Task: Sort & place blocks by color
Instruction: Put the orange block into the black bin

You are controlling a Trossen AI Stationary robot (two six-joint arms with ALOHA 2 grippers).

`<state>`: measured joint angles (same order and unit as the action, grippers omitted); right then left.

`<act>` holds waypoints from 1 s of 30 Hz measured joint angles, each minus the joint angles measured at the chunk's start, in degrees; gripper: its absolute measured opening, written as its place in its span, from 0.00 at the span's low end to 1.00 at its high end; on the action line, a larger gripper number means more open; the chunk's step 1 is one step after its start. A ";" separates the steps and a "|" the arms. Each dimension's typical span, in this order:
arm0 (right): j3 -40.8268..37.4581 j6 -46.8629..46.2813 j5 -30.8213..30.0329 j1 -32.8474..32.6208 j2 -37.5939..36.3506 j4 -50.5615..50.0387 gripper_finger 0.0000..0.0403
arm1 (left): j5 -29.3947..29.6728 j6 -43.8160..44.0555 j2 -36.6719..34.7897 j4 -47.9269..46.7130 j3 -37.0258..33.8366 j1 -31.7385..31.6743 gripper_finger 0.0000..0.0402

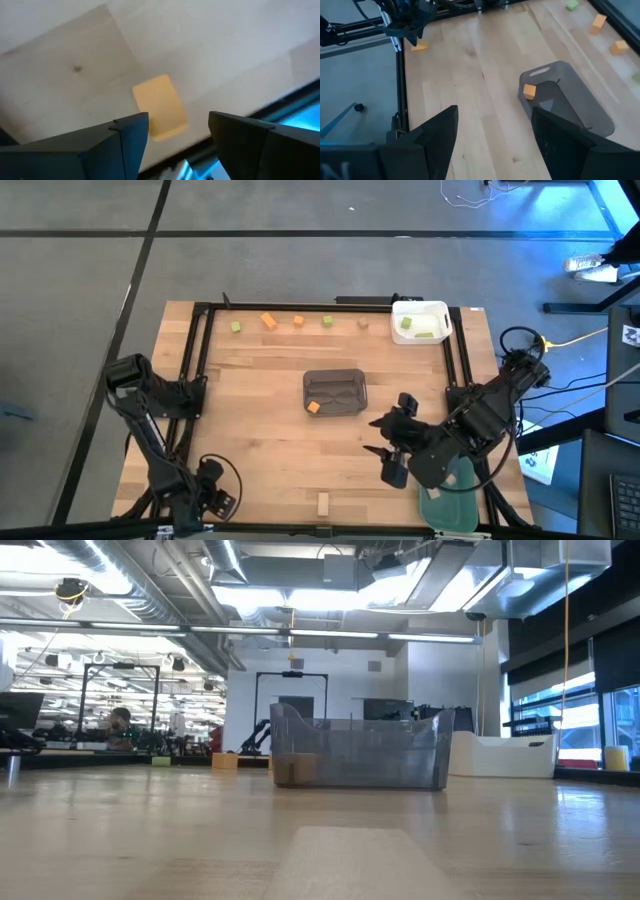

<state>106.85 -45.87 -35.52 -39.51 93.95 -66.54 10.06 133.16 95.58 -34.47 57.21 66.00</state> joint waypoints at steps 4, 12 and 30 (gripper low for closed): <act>0.00 0.07 1.59 0.55 0.00 0.00 0.62 | -0.81 0.00 0.54 0.05 0.00 -0.03 0.50; 0.00 1.14 2.24 0.73 0.00 0.01 0.62 | -3.55 -0.26 1.20 0.14 0.00 -0.76 0.50; 0.00 1.60 2.20 0.77 0.00 0.11 0.62 | -8.11 -4.99 5.96 4.57 0.20 -2.58 0.38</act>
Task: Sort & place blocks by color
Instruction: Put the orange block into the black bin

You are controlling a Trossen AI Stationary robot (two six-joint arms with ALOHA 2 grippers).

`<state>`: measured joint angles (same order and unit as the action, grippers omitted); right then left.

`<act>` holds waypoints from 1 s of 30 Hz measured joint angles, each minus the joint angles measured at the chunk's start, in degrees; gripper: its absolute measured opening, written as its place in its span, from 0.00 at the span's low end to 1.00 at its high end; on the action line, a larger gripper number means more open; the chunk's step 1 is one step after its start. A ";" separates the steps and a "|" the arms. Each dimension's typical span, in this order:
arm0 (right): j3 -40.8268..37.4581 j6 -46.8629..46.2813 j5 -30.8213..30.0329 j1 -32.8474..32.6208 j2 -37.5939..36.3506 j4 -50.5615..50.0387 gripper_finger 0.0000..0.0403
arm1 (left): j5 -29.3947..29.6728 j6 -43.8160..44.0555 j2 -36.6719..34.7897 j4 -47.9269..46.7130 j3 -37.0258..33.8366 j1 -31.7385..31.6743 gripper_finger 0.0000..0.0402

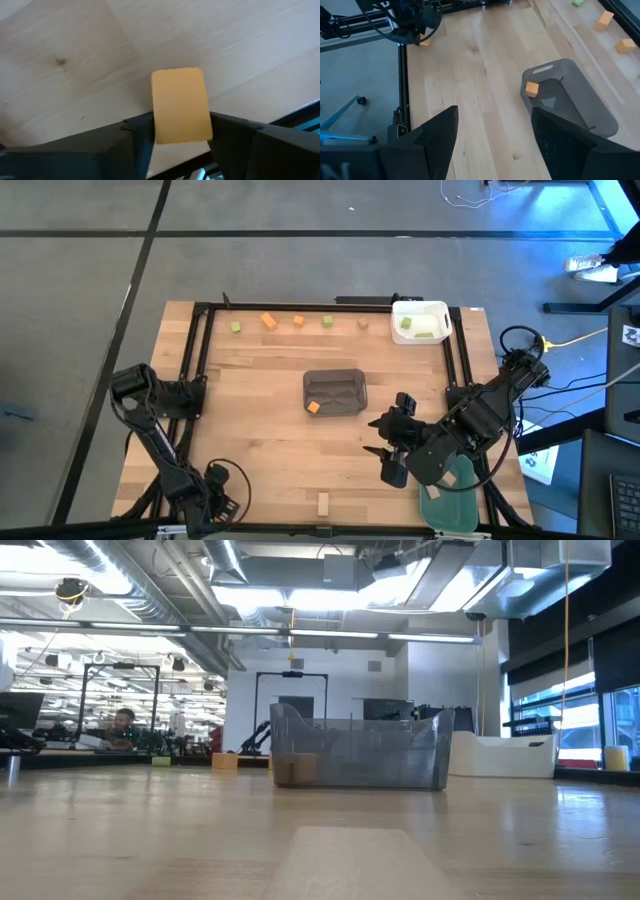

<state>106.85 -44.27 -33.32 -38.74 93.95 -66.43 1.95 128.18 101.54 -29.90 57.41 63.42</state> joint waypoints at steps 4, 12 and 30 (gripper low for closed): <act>0.00 1.38 0.00 0.00 0.00 0.00 0.62 | 0.88 -4.45 -1.00 -0.64 -0.22 -1.06 0.28; 0.00 2.77 -0.08 0.00 0.00 -0.02 0.62 | 6.74 -14.58 -5.72 -3.14 -0.35 -6.59 0.28; 0.00 -4.40 -10.30 3.11 0.00 -5.82 0.62 | 9.69 -73.80 -25.57 -1.60 -0.26 -46.26 0.28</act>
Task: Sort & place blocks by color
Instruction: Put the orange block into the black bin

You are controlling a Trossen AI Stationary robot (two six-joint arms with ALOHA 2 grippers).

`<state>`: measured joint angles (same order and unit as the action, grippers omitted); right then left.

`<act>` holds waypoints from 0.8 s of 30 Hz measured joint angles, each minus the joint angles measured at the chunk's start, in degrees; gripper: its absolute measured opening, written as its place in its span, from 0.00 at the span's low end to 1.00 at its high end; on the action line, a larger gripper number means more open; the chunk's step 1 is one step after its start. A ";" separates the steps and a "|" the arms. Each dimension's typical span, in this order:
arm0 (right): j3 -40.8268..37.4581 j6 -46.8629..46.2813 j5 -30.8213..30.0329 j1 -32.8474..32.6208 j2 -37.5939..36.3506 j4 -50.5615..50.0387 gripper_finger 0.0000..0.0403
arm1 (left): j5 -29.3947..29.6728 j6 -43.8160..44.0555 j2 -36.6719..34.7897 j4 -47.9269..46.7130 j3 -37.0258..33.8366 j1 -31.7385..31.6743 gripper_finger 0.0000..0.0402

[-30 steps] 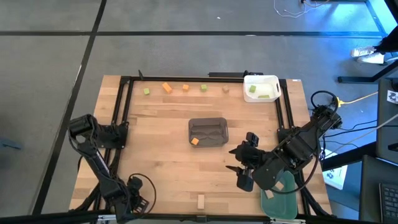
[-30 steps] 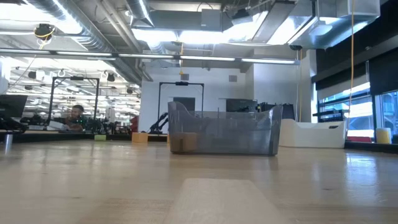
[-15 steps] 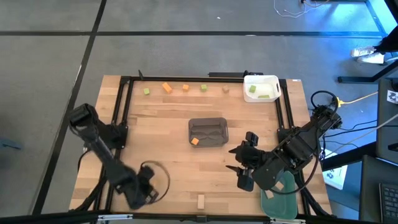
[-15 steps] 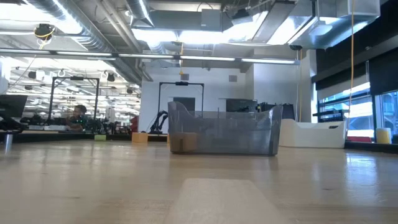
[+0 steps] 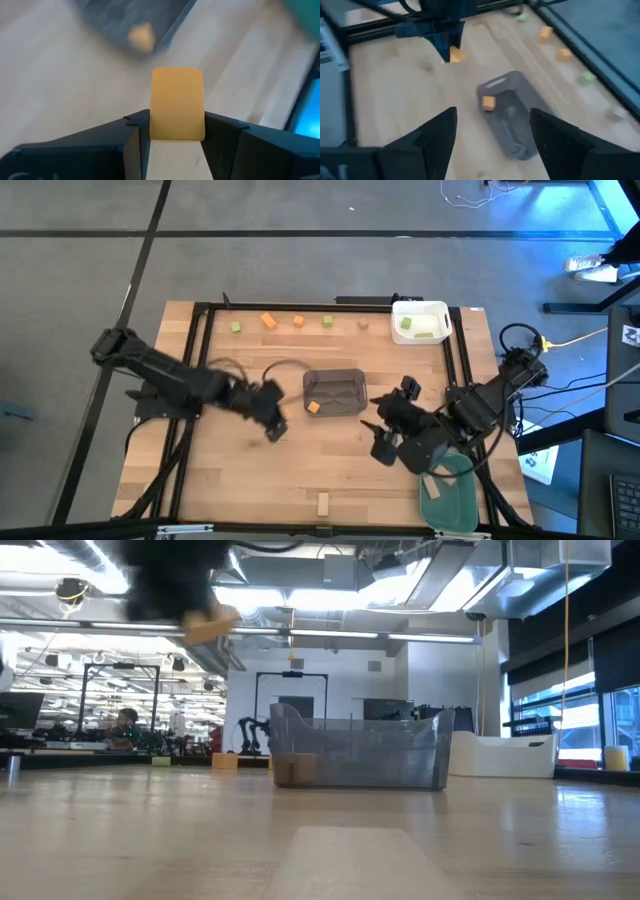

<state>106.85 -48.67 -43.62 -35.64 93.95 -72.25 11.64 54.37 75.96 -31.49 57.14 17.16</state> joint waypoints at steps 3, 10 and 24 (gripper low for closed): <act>0.00 -2.29 -1.29 1.55 0.00 -2.67 0.62 | -5.08 -8.99 0.59 8.09 0.00 -7.46 0.28; -0.02 -1.12 -1.42 5.36 0.00 -5.56 0.62 | -12.73 -17.66 7.35 18.39 0.02 -19.30 0.28; -0.02 2.80 -0.85 9.59 0.01 -6.12 0.62 | -19.10 -19.14 21.80 27.88 0.03 -26.17 0.28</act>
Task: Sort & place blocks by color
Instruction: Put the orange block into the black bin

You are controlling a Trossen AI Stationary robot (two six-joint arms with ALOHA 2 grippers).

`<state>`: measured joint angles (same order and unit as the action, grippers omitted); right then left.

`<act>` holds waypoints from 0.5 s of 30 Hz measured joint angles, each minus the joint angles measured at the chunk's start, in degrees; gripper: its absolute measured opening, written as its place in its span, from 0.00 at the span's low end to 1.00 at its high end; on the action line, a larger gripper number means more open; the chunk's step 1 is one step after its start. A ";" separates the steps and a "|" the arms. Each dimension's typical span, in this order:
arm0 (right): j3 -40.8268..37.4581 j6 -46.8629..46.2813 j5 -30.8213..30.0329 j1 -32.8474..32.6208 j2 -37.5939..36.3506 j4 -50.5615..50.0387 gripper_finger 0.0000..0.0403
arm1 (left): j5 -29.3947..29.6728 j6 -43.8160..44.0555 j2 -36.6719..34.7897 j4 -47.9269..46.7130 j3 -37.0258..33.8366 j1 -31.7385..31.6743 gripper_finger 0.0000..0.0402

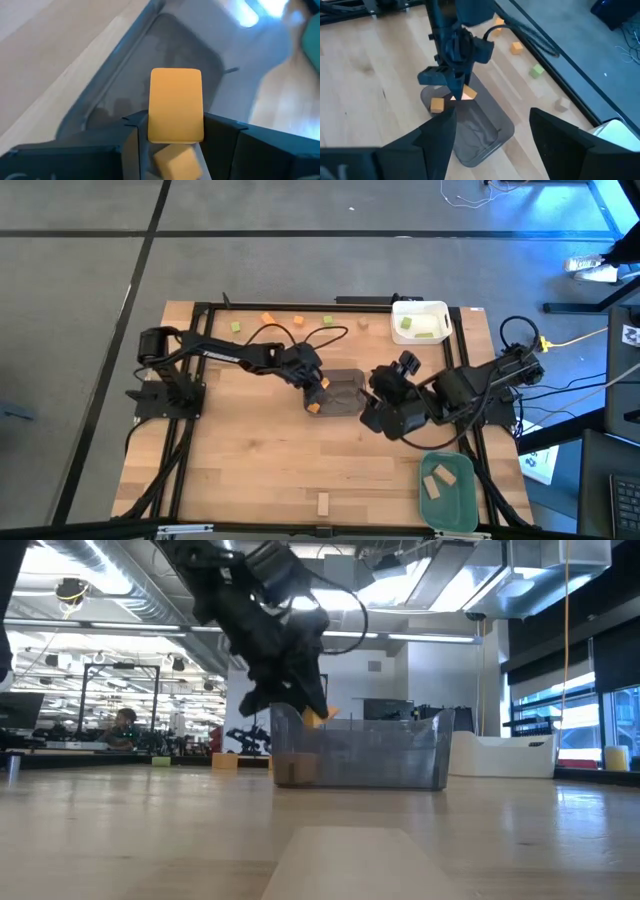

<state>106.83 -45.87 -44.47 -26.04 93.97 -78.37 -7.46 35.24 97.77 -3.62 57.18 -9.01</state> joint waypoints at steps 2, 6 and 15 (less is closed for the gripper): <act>0.00 0.05 0.03 0.20 0.00 -0.25 0.62 | -0.01 0.01 1.00 0.53 0.01 -0.29 0.29; 0.00 1.06 1.08 0.67 0.01 -0.26 0.62 | -0.36 0.01 1.89 0.72 0.19 -0.51 0.36; 0.00 1.16 1.16 0.77 0.01 -0.24 0.62 | -3.00 1.00 2.02 0.79 0.26 -0.46 0.39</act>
<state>106.83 -44.71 -43.31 -25.28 93.97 -78.61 -10.45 36.24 99.79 -2.83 57.43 -9.47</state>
